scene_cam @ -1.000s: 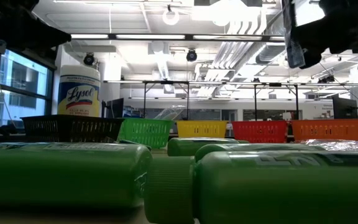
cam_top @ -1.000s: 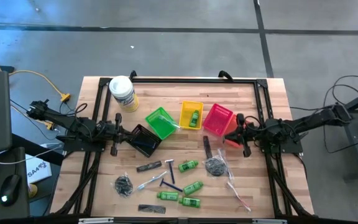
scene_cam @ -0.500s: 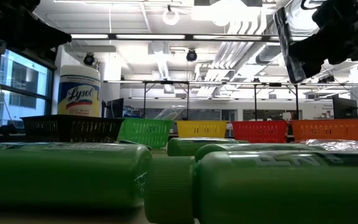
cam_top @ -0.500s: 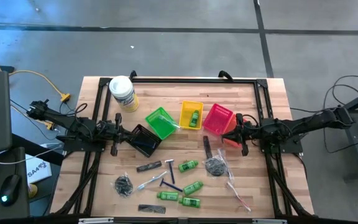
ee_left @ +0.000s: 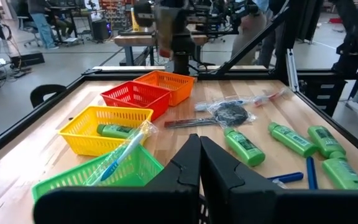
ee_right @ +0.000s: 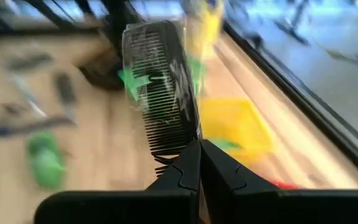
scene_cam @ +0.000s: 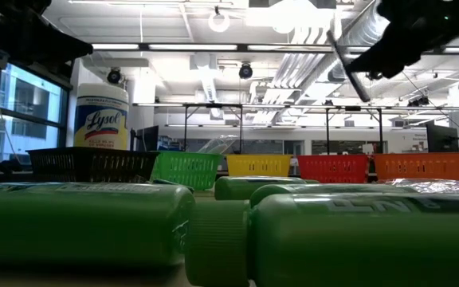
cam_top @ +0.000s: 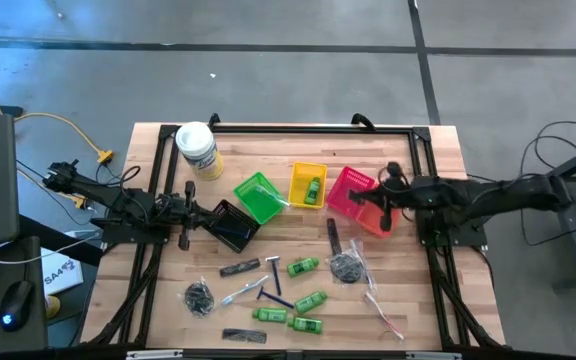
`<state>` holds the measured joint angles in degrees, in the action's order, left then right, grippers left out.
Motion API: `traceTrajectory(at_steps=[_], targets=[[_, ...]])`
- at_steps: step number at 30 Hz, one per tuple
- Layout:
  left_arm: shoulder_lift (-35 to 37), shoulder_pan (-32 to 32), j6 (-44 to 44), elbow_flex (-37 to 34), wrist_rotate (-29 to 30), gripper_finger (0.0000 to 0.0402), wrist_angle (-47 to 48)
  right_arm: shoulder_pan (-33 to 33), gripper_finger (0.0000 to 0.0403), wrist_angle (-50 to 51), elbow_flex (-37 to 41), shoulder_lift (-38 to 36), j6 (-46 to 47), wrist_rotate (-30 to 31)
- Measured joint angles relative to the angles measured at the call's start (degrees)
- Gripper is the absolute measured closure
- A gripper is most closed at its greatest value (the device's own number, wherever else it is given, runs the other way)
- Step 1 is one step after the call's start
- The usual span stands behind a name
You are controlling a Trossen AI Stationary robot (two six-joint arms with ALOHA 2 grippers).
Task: Pick & Place Travel size toiletries
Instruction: Put the black comb into the red bin
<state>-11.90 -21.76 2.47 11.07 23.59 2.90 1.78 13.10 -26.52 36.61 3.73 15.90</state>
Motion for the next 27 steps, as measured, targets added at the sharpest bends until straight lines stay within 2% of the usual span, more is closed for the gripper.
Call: traceTrajectory(at_steps=[4, 9, 12, 22, 27], targets=[[0.0, 0.0, -0.77, 0.0, 0.2, 0.0402, 0.05, -5.13, 0.0401, 10.49, -7.51, 6.17, -3.29, -1.39], [0.0, 0.0, -0.9, 0.0, 0.22, 0.0402, 0.09, -10.81, 0.0401, 13.81, -11.91, 13.9, -6.3, -5.73], [0.0, 0.0, -0.91, 0.0, 0.22, 0.0402, 0.26, -13.26, 0.0401, 15.97, -13.37, 18.23, -13.1, -8.79], [0.0, 0.0, -6.61, -0.02, 0.26, 0.0402, 1.49, -16.89, 0.0401, 20.77, -19.23, 31.3, -32.04, -3.92], [0.0, 0.0, -6.74, -0.04, 0.31, 0.0402, 3.44, -18.52, 0.0401, 26.88, -20.8, 35.86, -36.84, -0.05]])
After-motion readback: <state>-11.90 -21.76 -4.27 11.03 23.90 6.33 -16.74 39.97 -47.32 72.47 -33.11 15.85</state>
